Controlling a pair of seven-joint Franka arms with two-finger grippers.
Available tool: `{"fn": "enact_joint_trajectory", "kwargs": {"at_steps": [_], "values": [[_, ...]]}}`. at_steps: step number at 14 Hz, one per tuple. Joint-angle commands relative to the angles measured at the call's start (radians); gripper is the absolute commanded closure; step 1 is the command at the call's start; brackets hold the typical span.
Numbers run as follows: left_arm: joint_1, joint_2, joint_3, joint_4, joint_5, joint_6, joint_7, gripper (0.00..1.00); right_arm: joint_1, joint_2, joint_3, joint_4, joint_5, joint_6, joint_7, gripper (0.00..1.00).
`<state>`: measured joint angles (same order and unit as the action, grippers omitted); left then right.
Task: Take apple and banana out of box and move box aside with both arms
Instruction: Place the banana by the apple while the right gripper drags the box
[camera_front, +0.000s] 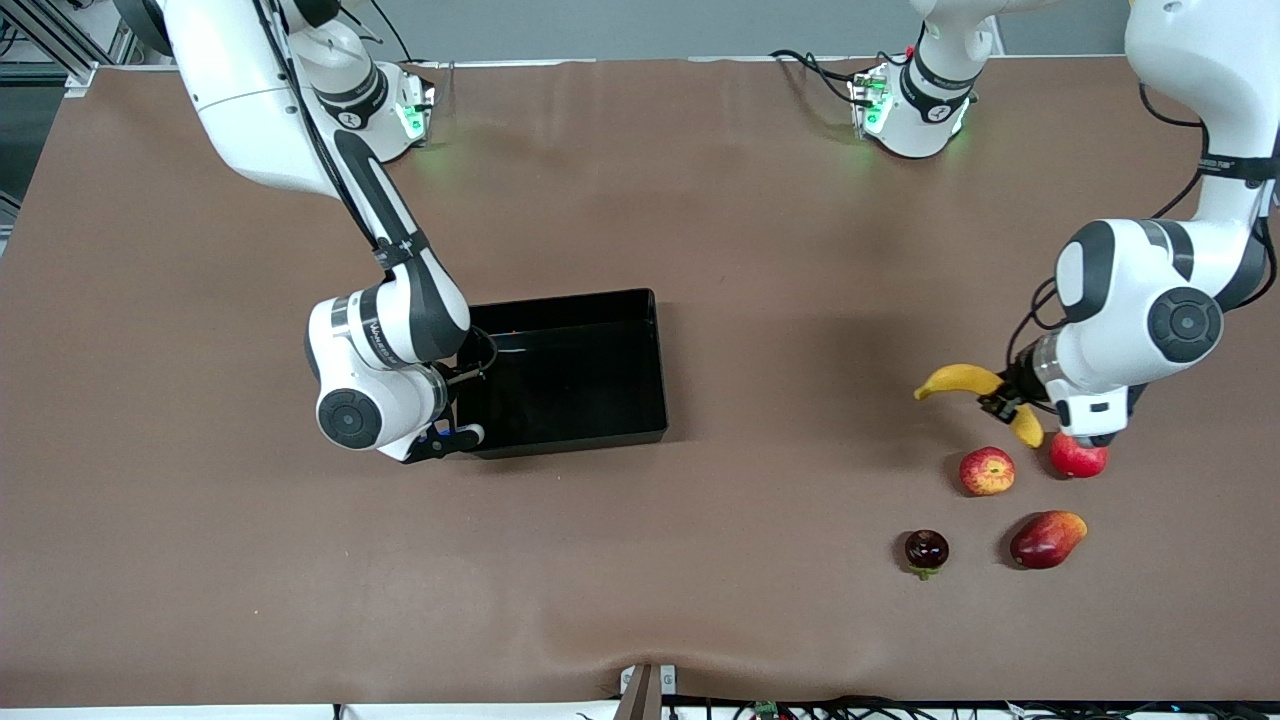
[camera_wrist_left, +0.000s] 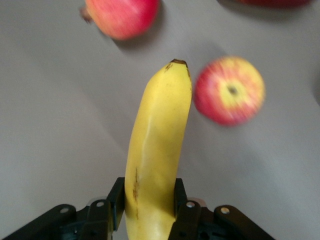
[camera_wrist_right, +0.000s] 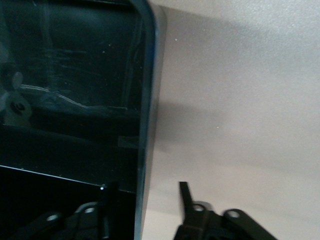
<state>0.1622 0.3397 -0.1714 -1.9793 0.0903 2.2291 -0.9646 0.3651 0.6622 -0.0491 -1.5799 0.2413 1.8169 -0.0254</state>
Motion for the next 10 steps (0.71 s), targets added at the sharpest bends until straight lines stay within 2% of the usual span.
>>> {"fn": "enact_joint_trajectory", "kwargs": {"at_steps": [1, 3, 8, 9, 10], "values": [[0.023, 0.025, -0.008, -0.061, 0.032, 0.130, -0.003, 1.00, -0.015, -0.012, -0.002, 0.000, 0.047, -0.030, 0.005, 0.89], [0.045, 0.062, -0.008, -0.069, 0.034, 0.191, -0.003, 1.00, -0.026, -0.027, -0.006, 0.000, 0.047, -0.080, 0.007, 0.98], [0.054, 0.128, -0.005, -0.072, 0.083, 0.271, -0.002, 0.98, -0.173, -0.088, -0.009, -0.031, 0.046, -0.137, -0.004, 0.99], [0.060, 0.134, -0.005, -0.072, 0.086, 0.279, -0.002, 0.84, -0.210, -0.098, -0.009, -0.035, 0.046, -0.137, -0.004, 0.99], [0.060, 0.136, -0.005, -0.072, 0.094, 0.279, -0.002, 0.43, -0.242, -0.099, -0.009, -0.035, 0.044, -0.140, -0.007, 0.99]]}}
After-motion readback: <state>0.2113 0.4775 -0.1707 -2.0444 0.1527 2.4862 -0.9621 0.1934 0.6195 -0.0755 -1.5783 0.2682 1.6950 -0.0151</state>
